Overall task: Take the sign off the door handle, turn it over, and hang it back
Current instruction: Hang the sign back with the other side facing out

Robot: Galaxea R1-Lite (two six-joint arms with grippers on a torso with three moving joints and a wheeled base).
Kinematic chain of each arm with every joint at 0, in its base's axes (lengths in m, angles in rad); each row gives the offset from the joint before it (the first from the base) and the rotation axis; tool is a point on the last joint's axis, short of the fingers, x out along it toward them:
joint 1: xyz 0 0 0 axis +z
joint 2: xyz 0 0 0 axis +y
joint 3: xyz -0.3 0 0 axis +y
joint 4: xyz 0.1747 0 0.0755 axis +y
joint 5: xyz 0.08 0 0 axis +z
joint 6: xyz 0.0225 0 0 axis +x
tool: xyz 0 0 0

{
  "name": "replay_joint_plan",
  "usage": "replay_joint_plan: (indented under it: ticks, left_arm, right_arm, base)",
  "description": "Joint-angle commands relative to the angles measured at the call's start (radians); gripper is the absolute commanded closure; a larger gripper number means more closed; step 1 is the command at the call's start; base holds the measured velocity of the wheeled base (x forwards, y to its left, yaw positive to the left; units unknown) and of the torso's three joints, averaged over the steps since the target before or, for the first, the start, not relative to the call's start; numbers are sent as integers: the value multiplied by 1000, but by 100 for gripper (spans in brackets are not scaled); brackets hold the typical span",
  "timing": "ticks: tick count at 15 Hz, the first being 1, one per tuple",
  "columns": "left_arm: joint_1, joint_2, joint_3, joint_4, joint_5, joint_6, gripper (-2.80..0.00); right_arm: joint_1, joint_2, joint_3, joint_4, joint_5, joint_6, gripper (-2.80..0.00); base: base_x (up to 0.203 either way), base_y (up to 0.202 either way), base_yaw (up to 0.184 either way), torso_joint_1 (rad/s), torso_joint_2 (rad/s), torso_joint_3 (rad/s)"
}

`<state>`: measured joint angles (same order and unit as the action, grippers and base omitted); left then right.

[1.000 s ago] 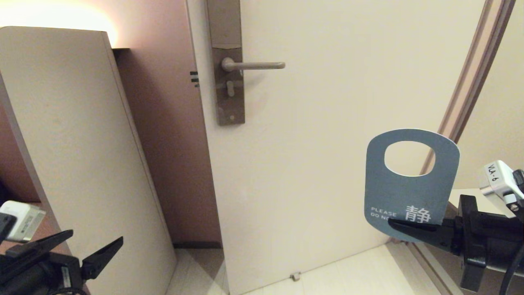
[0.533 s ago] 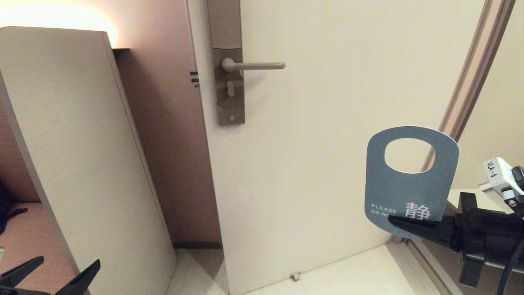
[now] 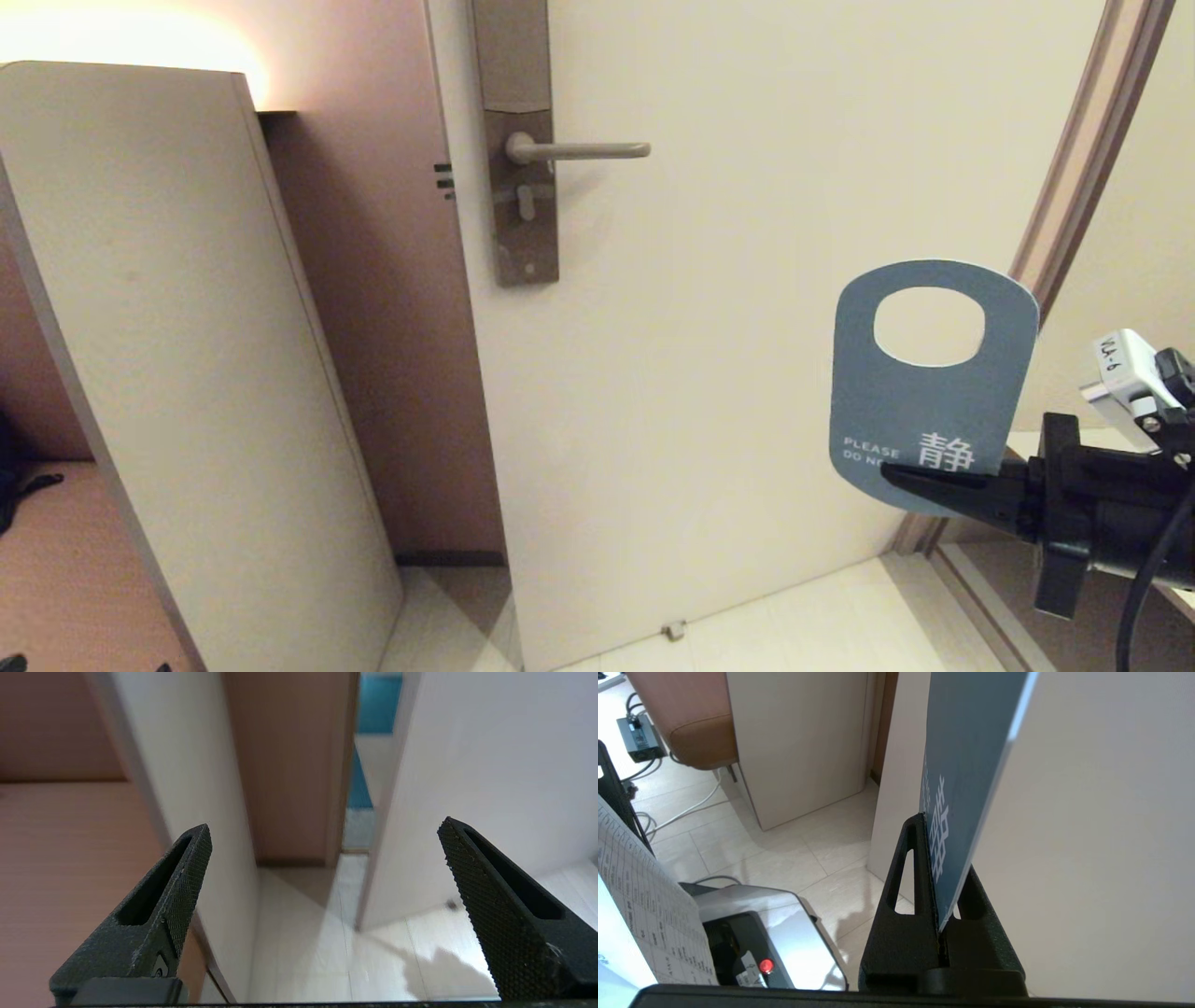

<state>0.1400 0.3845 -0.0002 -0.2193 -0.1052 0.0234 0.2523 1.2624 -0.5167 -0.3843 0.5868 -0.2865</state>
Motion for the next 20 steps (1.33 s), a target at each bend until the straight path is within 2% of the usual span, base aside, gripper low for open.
replay_joint_plan:
  ticks: [1, 3, 5, 7, 9, 10, 12, 16, 20]
  left_arm:
    - [0, -105, 0, 16, 49, -1, -280]
    - [0, -102, 0, 22, 144, 16, -280]
    - [0, -102, -2, 70, 250, 59, -280]
    - [0, -102, -1, 90, 209, 82, -280]
    - [0, -102, -1, 115, 103, 70, -280]
    - [0, -102, -1, 127, 76, 69, -280]
    - [0, -102, -1, 127, 78, 55, -280]
    - [0, -102, -1, 130, 42, 89, -280]
    - [0, -102, -1, 130, 42, 92, -280]
  right_arm:
    - [1, 9, -8, -2, 4, -3, 0]
    - [1, 12, -14, -2, 4, -5, 0]
    - [1, 17, -21, -2, 4, -8, 0]
    - [1, 20, -26, -2, 2, -8, 0]
    - [1, 20, -25, -2, 2, -8, 0]
    - [1, 20, -25, -2, 4, -8, 0]
    - [1, 20, -25, -2, 2, -10, 0]
    - [1, 21, -26, -2, 4, -10, 0]
    - [1, 21, -26, -2, 2, -10, 0]
  base:
    - [0, 0, 0, 0, 0, 0]
    - [0, 0, 0, 0, 0, 0]
    - [0, 0, 0, 0, 0, 0]
    - [0, 0, 0, 0, 0, 0]
    - [0, 0, 0, 0, 0, 0]
    - [0, 0, 0, 0, 0, 0]
    - [0, 0, 0, 0, 0, 0]
    - [0, 0, 0, 0, 0, 0]
    - [0, 0, 0, 0, 0, 0]
